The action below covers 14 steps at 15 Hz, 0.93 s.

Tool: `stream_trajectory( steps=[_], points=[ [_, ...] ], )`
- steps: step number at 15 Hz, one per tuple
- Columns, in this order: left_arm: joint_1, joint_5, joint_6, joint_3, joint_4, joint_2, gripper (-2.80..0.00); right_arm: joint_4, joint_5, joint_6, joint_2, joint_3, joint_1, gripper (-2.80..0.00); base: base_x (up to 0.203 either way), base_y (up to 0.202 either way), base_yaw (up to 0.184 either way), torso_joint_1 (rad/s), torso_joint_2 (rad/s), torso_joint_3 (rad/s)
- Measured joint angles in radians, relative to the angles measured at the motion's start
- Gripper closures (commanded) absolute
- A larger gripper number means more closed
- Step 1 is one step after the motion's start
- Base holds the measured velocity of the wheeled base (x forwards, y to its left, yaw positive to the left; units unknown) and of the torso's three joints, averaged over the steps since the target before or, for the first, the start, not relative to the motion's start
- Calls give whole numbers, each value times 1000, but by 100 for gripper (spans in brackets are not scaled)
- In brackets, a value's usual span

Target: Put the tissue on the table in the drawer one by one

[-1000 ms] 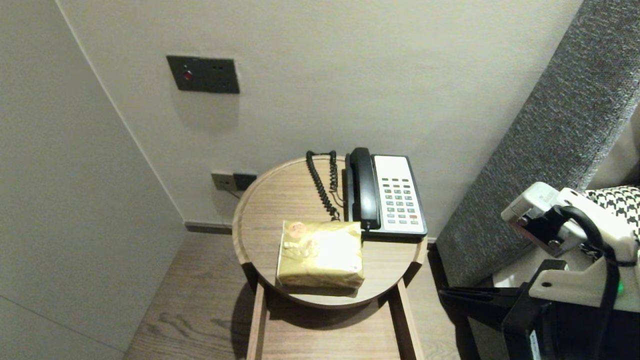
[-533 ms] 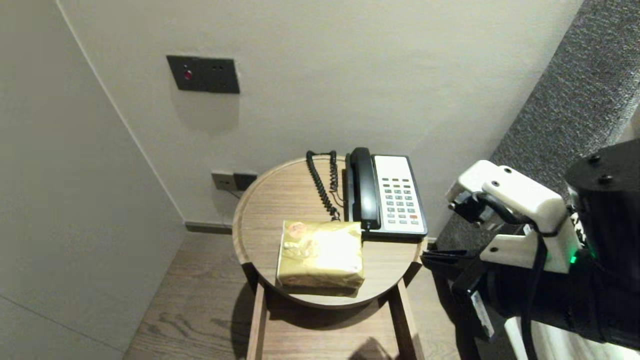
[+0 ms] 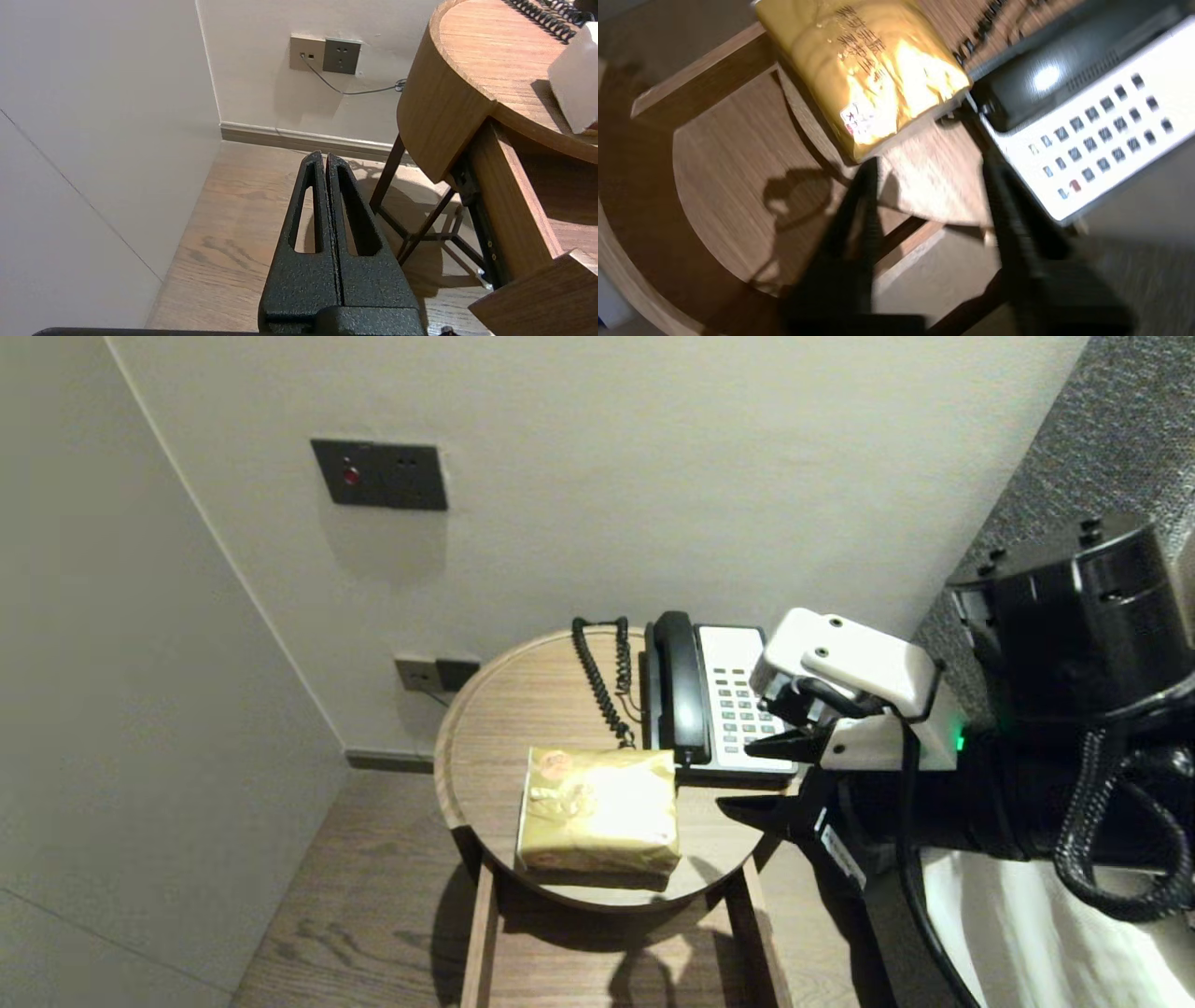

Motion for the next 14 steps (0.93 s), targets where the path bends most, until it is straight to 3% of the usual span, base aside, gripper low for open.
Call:
stream_trajectory(
  steps=[3, 9, 14],
  points=[
    [0, 0, 0, 0, 0, 0, 0, -1, 147, -105, 49, -47, -72, -280, 0, 0, 0, 0, 0, 0],
    [0, 0, 0, 0, 0, 0, 0, -42, 292, -275, 190, -172, -146, -280, 0, 0, 0, 0, 0, 0],
    [0, 0, 0, 0, 0, 0, 0, -110, 571, -292, 314, -297, -160, -280, 0, 0, 0, 0, 0, 0]
  ],
)
